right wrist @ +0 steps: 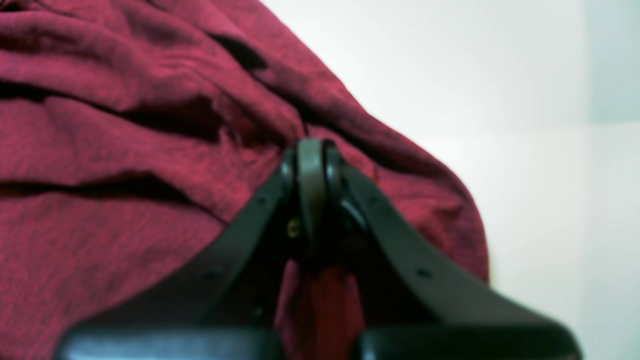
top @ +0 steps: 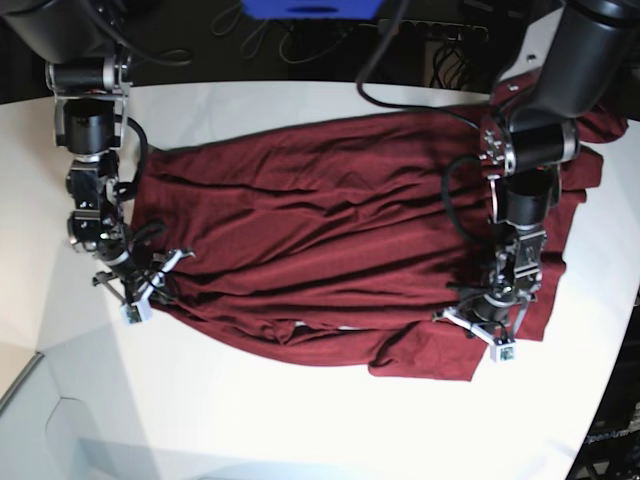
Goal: Layout the t-shirt on the table in an organized manner, then fold the t-shirt properly
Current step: 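Pull the shirt side edge with the left gripper to flatten it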
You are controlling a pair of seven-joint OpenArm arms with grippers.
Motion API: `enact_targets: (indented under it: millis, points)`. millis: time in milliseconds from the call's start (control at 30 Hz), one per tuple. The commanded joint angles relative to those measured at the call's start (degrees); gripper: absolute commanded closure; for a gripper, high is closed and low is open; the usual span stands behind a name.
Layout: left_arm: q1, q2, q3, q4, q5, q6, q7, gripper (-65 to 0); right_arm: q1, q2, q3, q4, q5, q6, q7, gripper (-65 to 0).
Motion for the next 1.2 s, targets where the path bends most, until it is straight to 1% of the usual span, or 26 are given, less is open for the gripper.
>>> enact_targets:
  millis: [0,100,233,300,400,567,600,633,667,733,800,833,967,1167]
  points:
    - [-2.93,-0.54,-0.04,1.20,-0.68,-0.50,-1.80,-0.5,1.05,0.58,0.05,0.63,-0.23,-0.04,-0.21,0.0]
    - [-3.63,-0.28,-0.04,1.20,-0.68,-0.59,-3.91,-0.5,0.96,0.58,0.05,0.63,-0.23,-0.04,-0.21,0.0]
    - [-3.72,1.39,-0.04,1.20,-0.68,-0.59,-5.85,-0.3,0.79,0.58,0.05,0.54,-0.23,-0.04,-0.21,0.0]
    - [-3.72,1.66,-0.04,1.20,-0.68,-0.59,-7.17,-0.2,0.61,0.58,0.05,0.54,-0.23,-0.04,-0.30,0.0]
    - [-4.60,1.66,0.22,0.23,-0.51,0.12,-7.61,-0.2,0.00,0.58,0.05,0.89,-0.23,-0.04,-0.30,0.0]
    - [-7.76,0.87,0.31,-8.47,-0.07,0.20,-7.61,-0.4,-0.53,0.58,0.05,0.71,-0.23,0.05,-0.30,0.0]
    - [-7.85,-0.19,0.31,-9.79,-0.07,0.20,-7.69,-0.4,-0.79,0.58,0.13,0.89,-0.23,0.05,-0.30,0.0]
    - [-7.85,-0.89,0.13,-10.23,-0.33,0.56,-7.69,-0.4,-0.88,0.58,0.13,0.89,-0.23,0.14,-0.30,0.0]
    - [-7.85,-1.51,0.04,-10.23,-0.51,2.23,-7.69,-0.4,-1.06,0.58,0.13,0.89,-0.23,0.14,-0.30,0.0]
    - [-7.41,-2.47,0.04,-10.14,-0.51,7.24,-7.78,-0.4,-1.15,0.58,0.22,0.89,-0.23,0.14,-0.30,0.0]
    - [-6.79,-3.71,0.04,-10.05,-0.51,10.75,-8.31,-0.4,-1.15,0.58,0.13,0.89,-0.23,0.14,-0.30,0.0]
    - [-6.53,-4.23,0.04,-10.05,-0.51,11.28,-9.19,-0.4,-1.15,0.58,0.13,0.89,-0.23,0.14,-0.30,0.0]
    - [-6.44,-6.61,-0.04,-10.40,-0.59,11.37,-12.27,-0.4,-1.15,0.66,0.22,0.63,-0.23,0.14,-0.21,0.0]
    - [-6.62,-8.72,-0.22,-10.05,-1.30,11.37,-12.53,-0.4,-1.15,0.66,0.22,0.63,-0.23,0.14,-0.21,0.0]
